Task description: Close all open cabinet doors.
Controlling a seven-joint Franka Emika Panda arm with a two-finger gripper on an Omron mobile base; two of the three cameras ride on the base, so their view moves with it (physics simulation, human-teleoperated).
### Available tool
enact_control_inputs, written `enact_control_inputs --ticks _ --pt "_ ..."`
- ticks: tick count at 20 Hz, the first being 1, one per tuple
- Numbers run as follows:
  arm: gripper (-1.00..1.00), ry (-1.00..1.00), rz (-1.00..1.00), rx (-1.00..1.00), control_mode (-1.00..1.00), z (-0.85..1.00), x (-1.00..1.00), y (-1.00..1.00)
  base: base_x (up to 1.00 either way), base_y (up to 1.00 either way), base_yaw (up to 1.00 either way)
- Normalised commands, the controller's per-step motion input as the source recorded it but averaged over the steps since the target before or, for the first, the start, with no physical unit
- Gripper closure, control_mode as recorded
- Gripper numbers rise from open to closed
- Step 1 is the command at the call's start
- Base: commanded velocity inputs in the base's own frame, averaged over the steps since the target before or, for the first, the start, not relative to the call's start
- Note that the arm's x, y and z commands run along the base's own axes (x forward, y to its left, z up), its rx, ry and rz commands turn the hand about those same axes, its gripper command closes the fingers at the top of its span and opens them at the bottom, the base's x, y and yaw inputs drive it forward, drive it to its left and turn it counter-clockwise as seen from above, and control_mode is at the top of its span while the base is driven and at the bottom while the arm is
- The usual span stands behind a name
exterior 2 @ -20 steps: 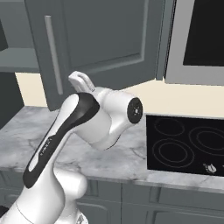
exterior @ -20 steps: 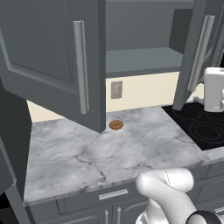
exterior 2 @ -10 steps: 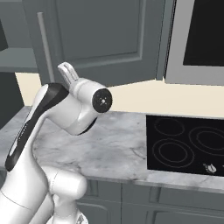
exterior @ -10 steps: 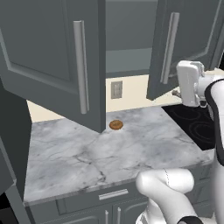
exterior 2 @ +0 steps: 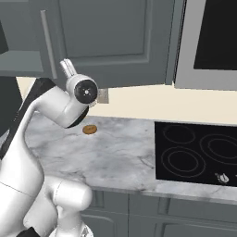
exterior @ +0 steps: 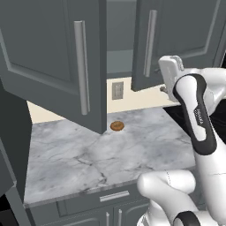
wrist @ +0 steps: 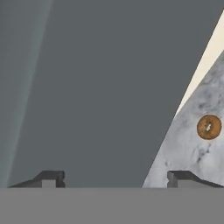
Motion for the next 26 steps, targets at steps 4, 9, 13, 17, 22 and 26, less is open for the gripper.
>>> enact_control_inputs --ticks 4,9,13,17,22,26 --pt "-1.00 0.19 -0.12 0.00 -1.00 0.00 0.67 -0.02 0.00 0.00 0.00" --pt "-1.00 0.15 -0.09 0.00 -1.00 -0.05 0.55 -0.02 0.00 0.00 0.00" --pt "-1.00 0.06 -0.01 -0.01 -1.00 -0.23 0.38 -0.06 0.00 0.00 0.00" --pt "-1.00 0.00 -0.01 -0.04 -1.00 -0.32 0.28 -0.01 0.00 0.00 0.00" --pt "-1.00 0.00 0.00 -0.06 -1.00 -0.42 0.28 0.00 0.00 0.00 0.00" --pt "-1.00 0.00 -0.01 -0.04 -1.00 -0.37 0.32 0.00 0.00 0.00 0.00"
